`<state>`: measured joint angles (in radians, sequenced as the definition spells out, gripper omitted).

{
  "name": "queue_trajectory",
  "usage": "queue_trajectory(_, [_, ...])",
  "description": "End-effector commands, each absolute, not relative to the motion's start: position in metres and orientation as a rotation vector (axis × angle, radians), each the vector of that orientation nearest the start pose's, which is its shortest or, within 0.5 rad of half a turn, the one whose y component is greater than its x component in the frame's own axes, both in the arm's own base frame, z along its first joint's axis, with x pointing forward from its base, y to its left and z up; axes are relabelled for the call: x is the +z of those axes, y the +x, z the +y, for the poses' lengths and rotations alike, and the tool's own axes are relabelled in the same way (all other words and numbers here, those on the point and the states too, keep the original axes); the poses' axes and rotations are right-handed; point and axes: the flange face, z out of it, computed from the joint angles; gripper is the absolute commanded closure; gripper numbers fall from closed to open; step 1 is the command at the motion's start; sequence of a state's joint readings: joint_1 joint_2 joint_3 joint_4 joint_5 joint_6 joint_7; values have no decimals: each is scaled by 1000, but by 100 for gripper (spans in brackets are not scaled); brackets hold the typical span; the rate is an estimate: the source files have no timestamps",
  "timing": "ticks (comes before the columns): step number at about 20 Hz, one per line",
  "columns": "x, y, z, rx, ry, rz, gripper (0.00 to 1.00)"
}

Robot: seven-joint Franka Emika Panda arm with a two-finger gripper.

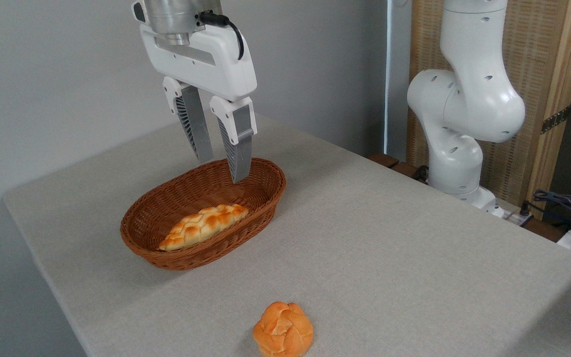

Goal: Put bread into the basket
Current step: 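Move the open gripper from above the basket toward the orange roll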

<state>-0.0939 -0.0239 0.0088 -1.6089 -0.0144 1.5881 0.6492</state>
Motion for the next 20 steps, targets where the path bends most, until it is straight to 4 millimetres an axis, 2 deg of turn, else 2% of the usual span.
queue_trajectory(1, [626,548,-45,-22,-2940,1106,0])
queue_trajectory(13, [629,548,-45,-55,-2940,1093,0])
queue_trajectory(14, [631,549,-42,-109,-2933,1085,0])
queue_trajectory(15, [633,548,-29,-193,-2925,1051,0])
queue_trajectory(17, [617,548,-19,-354,-2890,1016,0])
queue_trajectory(18, [600,544,-8,-412,-2883,983,0])
queue_trajectory(20, [555,536,-3,-489,-2862,964,0])
